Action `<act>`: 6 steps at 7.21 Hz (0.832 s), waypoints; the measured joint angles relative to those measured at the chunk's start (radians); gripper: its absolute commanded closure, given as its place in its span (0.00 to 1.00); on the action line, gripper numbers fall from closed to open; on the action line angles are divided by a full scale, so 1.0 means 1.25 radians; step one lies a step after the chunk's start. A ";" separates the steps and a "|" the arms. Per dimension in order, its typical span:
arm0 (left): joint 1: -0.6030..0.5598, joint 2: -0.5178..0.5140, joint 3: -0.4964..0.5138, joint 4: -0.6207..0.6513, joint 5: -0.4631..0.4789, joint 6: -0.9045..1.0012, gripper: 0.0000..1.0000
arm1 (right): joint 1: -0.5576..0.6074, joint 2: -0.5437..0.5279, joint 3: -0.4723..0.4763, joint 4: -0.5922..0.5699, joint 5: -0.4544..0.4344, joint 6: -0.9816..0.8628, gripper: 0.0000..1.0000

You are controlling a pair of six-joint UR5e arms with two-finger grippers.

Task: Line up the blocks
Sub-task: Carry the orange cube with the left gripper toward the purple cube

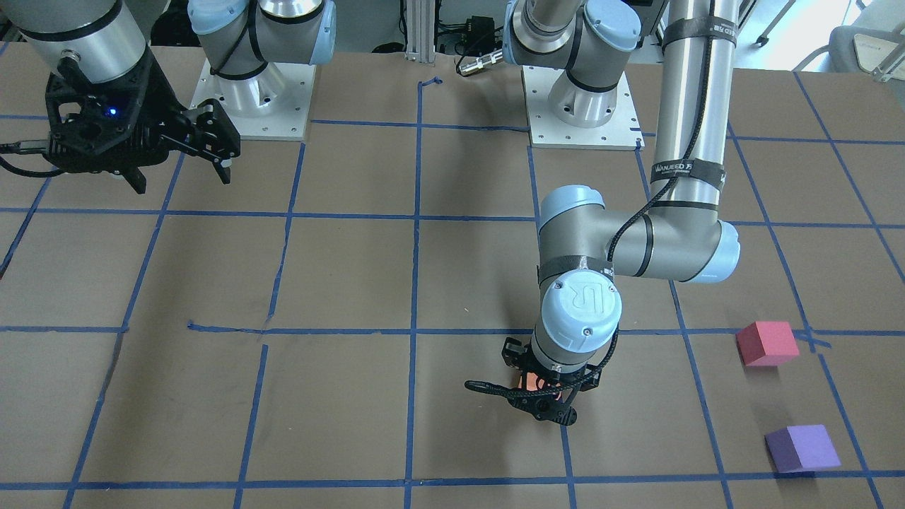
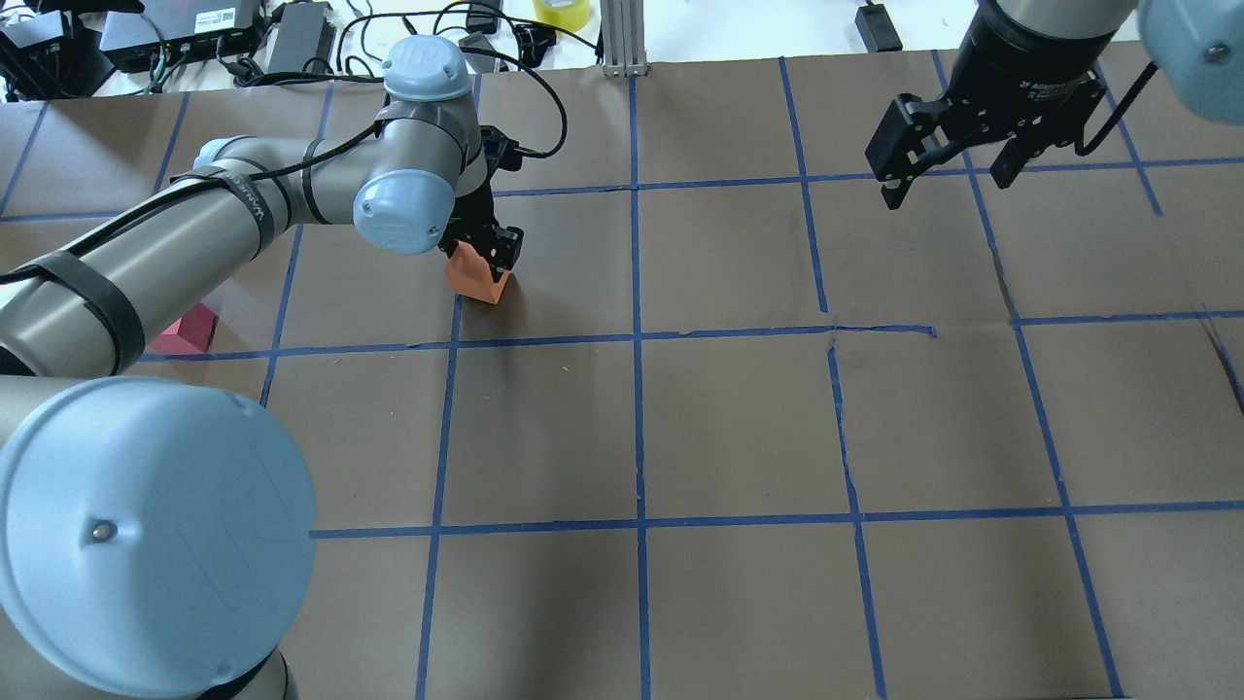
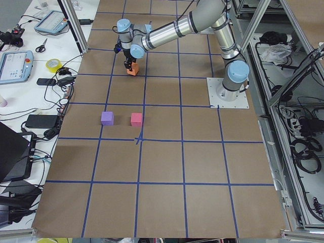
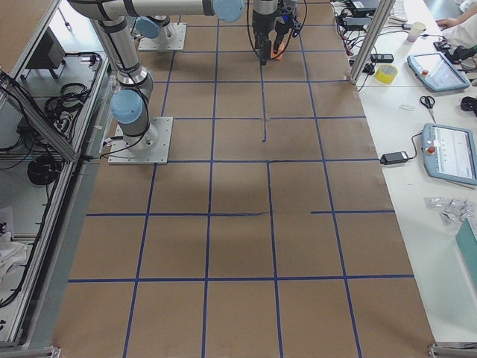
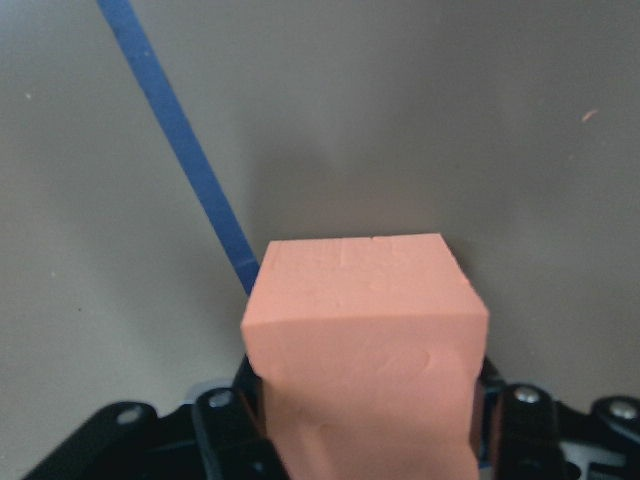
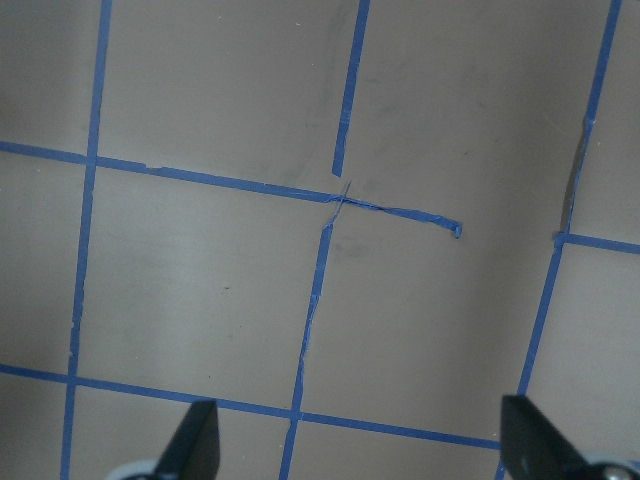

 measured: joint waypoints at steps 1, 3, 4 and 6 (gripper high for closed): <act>0.003 0.011 0.006 0.022 0.001 -0.013 0.71 | 0.000 0.000 0.000 0.000 -0.001 0.000 0.00; 0.023 0.037 0.007 0.082 0.010 -0.061 0.71 | 0.000 0.000 0.000 0.002 -0.003 -0.001 0.00; 0.058 0.055 0.001 0.091 0.016 -0.081 0.74 | 0.000 0.000 0.000 0.002 -0.003 -0.001 0.00; 0.159 0.086 -0.002 0.066 0.013 -0.087 0.75 | 0.000 0.000 0.002 0.003 -0.003 -0.001 0.00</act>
